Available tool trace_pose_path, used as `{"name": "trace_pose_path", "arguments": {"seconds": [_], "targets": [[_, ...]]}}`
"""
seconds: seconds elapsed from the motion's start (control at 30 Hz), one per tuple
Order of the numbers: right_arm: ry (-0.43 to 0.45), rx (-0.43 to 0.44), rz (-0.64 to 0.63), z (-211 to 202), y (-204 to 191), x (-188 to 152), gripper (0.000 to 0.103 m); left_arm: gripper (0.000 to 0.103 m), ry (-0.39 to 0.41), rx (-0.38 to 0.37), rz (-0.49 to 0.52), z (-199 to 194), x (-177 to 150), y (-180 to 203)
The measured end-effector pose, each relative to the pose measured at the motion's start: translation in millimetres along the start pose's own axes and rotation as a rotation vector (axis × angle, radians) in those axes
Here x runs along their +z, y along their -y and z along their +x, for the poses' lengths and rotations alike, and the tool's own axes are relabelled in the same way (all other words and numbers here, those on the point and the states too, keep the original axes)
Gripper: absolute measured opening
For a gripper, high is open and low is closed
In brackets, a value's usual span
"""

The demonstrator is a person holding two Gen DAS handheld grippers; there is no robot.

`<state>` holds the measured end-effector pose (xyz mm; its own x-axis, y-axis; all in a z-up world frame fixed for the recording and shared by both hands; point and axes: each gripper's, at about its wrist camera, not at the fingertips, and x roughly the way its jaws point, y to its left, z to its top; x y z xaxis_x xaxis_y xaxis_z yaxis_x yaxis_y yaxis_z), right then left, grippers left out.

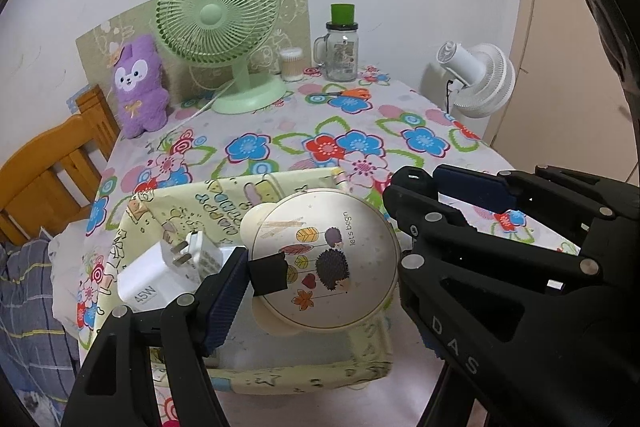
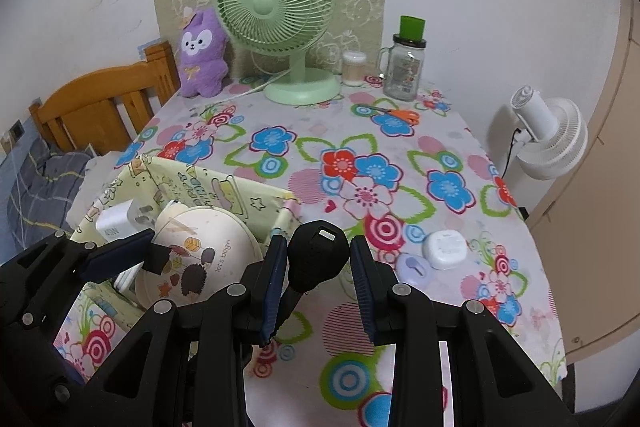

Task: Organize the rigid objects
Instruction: 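Carry the beige disc in the left tool and black item in the right tool over the yellow box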

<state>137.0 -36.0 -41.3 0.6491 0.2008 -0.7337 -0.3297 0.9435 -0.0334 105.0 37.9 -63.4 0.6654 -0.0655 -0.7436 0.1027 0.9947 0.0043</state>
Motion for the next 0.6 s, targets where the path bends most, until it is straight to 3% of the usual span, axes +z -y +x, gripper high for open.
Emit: {"name": "trace_pose_path", "arguments": {"seconds": [0.6], "targets": [[-0.035,0.042,-0.035,27.3,-38.3,-2.0,0.035,0.076,-0.053,0.024,-0.027,14.9,-19.3,-38.1]]}}
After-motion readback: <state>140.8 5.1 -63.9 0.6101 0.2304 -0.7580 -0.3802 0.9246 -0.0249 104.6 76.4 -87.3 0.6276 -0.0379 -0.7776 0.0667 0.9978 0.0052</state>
